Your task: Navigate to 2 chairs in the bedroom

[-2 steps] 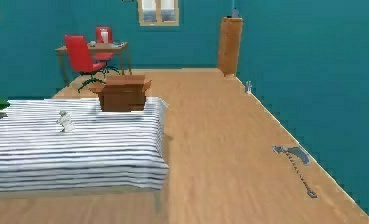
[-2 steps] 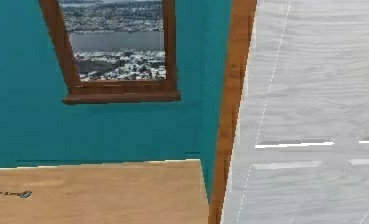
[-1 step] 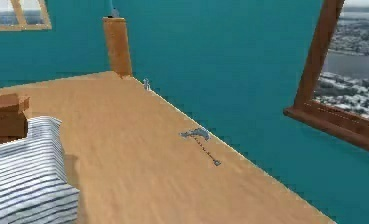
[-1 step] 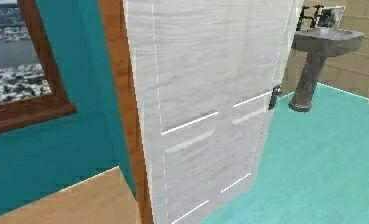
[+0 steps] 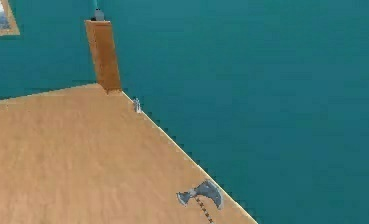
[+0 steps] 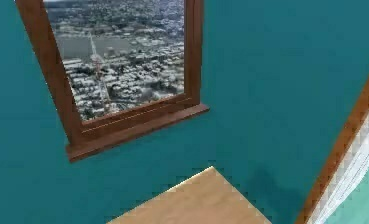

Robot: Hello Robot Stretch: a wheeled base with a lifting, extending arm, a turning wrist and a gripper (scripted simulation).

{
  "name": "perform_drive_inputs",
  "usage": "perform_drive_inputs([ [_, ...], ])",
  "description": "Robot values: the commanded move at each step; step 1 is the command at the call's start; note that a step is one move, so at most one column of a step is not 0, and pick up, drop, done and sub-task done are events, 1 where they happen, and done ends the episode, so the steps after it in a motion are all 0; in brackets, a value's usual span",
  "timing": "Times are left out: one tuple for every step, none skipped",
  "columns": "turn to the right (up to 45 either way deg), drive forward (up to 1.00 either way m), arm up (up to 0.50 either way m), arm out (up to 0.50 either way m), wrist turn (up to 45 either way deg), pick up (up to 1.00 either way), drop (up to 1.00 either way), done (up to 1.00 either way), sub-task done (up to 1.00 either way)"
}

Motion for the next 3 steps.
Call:
perform_drive_inputs([
  [-33.0, 0.0, 0.0, 0.0, 0.0, 0.0, 0.0, 0.0, 0.0],
  [0.0, 1.0, 0.0, 0.0, 0.0, 0.0, 0.0, 0.0, 0.0],
  [0.0, 0.8, 0.0, 0.0, 0.0, 0.0, 0.0, 0.0, 0.0],
])
